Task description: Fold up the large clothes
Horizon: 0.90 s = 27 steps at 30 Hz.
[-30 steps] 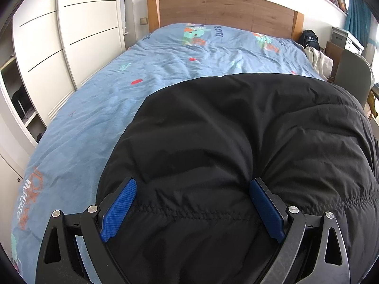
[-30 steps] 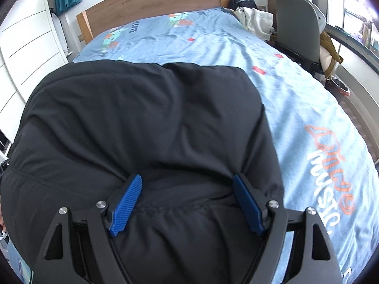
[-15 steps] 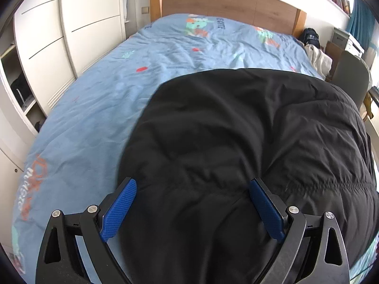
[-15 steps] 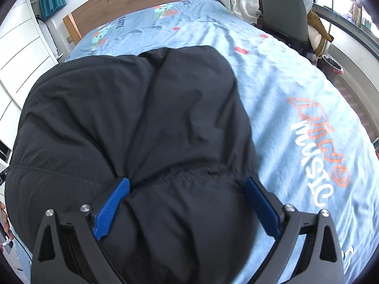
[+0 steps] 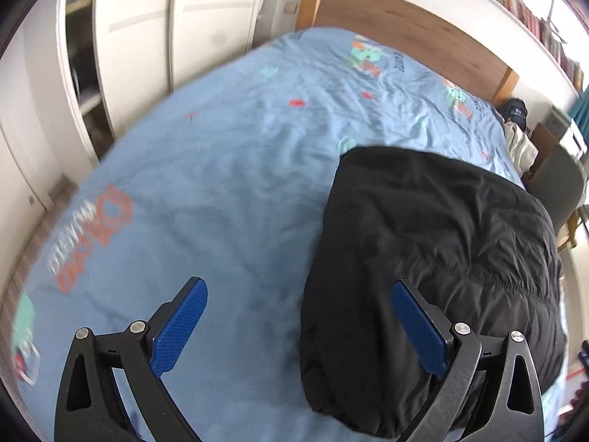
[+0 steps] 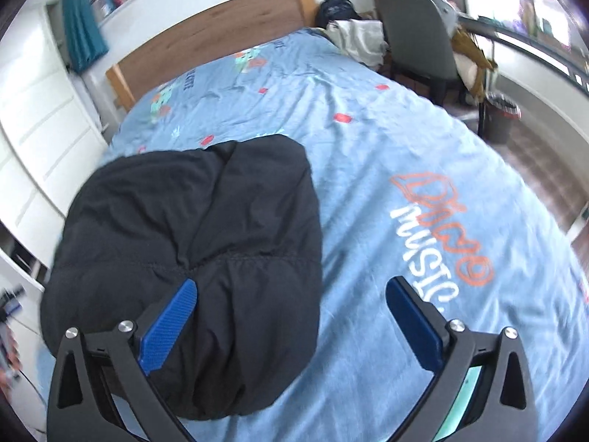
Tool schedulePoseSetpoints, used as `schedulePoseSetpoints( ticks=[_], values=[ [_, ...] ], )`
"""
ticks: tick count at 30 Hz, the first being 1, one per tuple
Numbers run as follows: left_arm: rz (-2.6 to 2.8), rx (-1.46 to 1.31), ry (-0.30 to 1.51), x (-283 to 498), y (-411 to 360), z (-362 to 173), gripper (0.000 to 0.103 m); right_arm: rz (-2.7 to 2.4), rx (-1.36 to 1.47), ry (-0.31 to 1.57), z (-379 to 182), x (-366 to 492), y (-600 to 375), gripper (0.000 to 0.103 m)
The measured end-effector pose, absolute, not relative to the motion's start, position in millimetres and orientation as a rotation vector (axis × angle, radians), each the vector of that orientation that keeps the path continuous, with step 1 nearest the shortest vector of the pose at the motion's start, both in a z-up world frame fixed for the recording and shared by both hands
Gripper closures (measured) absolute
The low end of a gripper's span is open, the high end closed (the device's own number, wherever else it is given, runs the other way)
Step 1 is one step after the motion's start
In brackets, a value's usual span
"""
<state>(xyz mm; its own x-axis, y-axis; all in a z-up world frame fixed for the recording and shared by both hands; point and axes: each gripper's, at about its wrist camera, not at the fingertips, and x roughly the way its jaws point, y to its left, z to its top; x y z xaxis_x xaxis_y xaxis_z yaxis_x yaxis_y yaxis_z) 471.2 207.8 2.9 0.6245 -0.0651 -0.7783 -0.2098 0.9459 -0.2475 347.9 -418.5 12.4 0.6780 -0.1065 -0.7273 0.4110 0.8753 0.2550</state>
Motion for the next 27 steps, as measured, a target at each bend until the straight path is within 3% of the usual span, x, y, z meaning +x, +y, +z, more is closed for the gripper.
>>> schedulePoseSetpoints(
  ticks=[7, 19, 27],
  values=[
    [-0.178, -0.647, 0.94, 470, 223, -57, 0.002, -0.246, 0.594, 0.807, -10, 337, -439, 0.0],
    [-0.441, -1.023, 0.956, 497, 217, -138, 0.001, -0.021, 0.983, 0.844, -99, 360, -450, 0.0],
    [-0.585, -1.058, 0.966, 513, 202, -136, 0.001, 0.085, 1.102, 0.837, -129, 385, -448, 0.0]
  ],
)
